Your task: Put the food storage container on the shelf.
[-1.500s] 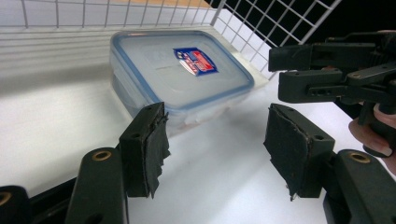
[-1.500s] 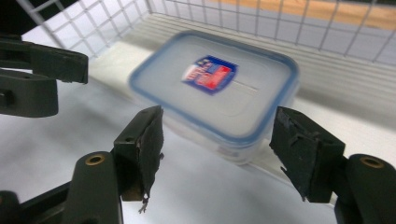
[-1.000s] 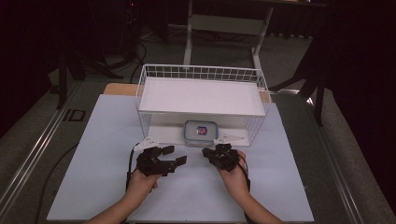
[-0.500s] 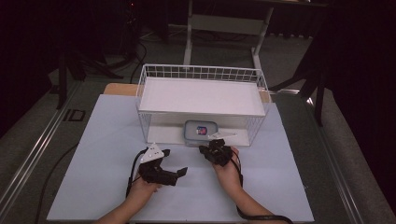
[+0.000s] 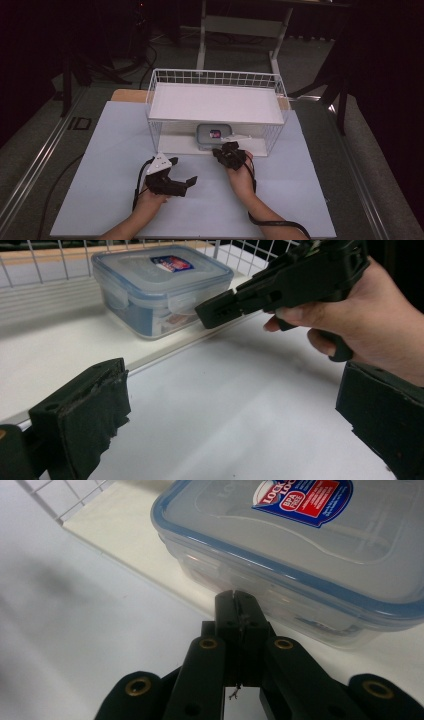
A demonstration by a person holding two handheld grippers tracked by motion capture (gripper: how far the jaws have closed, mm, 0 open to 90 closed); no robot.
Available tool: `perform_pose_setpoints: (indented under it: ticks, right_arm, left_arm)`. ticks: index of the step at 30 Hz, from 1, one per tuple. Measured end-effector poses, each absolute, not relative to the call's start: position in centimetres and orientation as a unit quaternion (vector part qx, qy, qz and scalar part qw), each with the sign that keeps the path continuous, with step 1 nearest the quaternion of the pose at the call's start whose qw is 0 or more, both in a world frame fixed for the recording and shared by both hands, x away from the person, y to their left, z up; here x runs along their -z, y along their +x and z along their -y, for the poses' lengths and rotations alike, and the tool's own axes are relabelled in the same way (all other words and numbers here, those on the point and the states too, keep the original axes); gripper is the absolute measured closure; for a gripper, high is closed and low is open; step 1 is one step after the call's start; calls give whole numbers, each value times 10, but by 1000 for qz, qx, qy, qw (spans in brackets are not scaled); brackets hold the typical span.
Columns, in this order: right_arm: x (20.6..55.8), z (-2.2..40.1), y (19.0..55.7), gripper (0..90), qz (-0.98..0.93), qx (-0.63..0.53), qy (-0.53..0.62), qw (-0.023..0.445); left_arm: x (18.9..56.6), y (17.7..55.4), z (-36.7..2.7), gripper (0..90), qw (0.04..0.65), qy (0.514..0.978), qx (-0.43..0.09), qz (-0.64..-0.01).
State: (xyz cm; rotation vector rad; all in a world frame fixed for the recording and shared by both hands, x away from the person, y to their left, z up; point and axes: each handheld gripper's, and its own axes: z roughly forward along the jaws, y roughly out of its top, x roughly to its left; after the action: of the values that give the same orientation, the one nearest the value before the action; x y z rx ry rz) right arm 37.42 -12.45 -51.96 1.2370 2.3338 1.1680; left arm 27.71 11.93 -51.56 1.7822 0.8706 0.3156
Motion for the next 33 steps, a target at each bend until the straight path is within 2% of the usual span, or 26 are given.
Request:
perform_pose_setpoints:
  ticks: [13, 17, 21, 26, 32, 33]
  right_arm:
    - [519, 116, 399, 899, -796, -398, 436, 135]
    - [518, 110, 402, 899, -793, -397, 445, 125]
    - [519, 109, 409, 899, -794, -391, 445, 139]
    - [519, 106, 415, 899, -784, -403, 457, 122]
    - [522, 100, 417, 898, -786, -398, 454, 129]
    - [523, 100, 416, 895, -791, -392, 447, 146]
  left_arm:
    - [518, 277, -119, 17, 534, 749, -131, -368]
    - [517, 277, -120, 17, 535, 749, -132, -369]
    - [518, 277, -120, 17, 533, 752, -139, -362]
    - [519, 277, -121, 17, 531, 753, -136, -363]
    - [518, 276, -121, 17, 530, 755, -145, -358]
    - [518, 276, -121, 17, 530, 755, -146, -357]
